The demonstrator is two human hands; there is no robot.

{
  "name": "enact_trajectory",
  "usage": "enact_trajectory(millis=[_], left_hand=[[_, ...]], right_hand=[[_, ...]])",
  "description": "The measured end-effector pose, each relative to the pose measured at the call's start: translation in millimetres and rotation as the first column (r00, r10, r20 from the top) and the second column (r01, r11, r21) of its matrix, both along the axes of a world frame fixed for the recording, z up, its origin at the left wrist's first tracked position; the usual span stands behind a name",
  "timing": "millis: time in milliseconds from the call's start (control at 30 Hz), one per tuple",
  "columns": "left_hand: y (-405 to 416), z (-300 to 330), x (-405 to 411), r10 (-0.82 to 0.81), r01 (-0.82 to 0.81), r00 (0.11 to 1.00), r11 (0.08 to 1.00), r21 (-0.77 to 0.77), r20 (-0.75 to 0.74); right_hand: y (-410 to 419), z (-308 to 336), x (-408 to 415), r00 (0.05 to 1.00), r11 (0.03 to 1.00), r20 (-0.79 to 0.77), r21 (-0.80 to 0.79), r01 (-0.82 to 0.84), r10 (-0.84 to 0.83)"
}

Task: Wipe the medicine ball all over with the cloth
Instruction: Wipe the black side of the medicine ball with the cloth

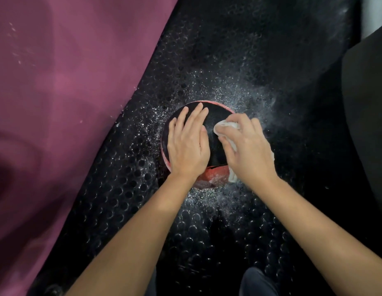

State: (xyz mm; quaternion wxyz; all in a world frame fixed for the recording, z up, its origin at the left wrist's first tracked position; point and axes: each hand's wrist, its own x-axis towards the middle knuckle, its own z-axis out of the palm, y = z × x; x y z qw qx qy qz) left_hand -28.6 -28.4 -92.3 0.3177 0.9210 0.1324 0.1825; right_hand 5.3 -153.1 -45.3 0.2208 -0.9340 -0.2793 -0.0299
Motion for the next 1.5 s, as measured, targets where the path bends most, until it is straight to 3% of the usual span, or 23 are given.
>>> enact_trajectory(millis=[100, 200, 333, 400, 567, 667, 833, 967, 1100, 1233, 1400, 1500], left_hand=[[-3, 2, -3, -0.048, 0.049, 0.999, 0.998, 0.037, -0.021], [8, 10, 1, -0.151, 0.155, 0.977, 0.988, 0.019, -0.148], [40, 21, 4, -0.437, 0.415, 0.831, 0.899, -0.14, -0.344], [49, 25, 5, -0.5, 0.471, 0.771, 0.864, -0.177, -0.393], [43, 24, 13, -0.454, 0.476, 0.771, 0.877, -0.069, -0.447], [39, 27, 21, -0.433, 0.458, 0.769, 0.886, -0.066, -0.47], [33, 27, 22, -0.426, 0.457, 0.76, 0.887, -0.063, -0.491], [25, 32, 21, -0.408, 0.454, 0.76, 0.89, -0.036, -0.507], [22, 36, 21, -0.417, 0.448, 0.761, 0.892, -0.061, -0.497], [14, 35, 20, -0.407, 0.463, 0.763, 0.886, -0.015, -0.501], [17, 34, 21, -0.423, 0.455, 0.768, 0.889, -0.056, -0.481], [20, 32, 20, -0.444, 0.496, 0.748, 0.868, -0.029, -0.494]], right_hand=[[4, 1, 23, 0.993, 0.996, -0.086, 0.041, 0.081, -0.077], [11, -1, 35, 0.988, 0.994, -0.113, 0.024, 0.107, -0.104], [9, 2, 43, 0.98, 0.993, -0.17, 0.032, 0.11, -0.103], [8, 3, 46, 0.973, 0.992, -0.204, 0.037, 0.118, -0.108], [9, 5, 53, 0.965, 0.991, -0.227, -0.026, 0.13, -0.132], [12, 9, 47, 0.978, 0.986, -0.138, -0.078, 0.146, -0.156], [2, 7, 27, 0.999, 0.995, -0.005, -0.092, -0.04, 0.04], [8, 13, 34, 0.991, 0.986, -0.023, -0.104, 0.127, -0.13], [3, 11, 11, 0.99, 0.98, 0.074, -0.168, -0.102, 0.116], [3, 14, 39, 0.988, 0.981, -0.027, -0.128, 0.149, -0.154], [-6, 9, 1, 0.995, 0.988, 0.06, -0.136, -0.073, 0.081], [-5, 9, 28, 0.984, 0.986, -0.066, -0.009, 0.168, -0.168]])
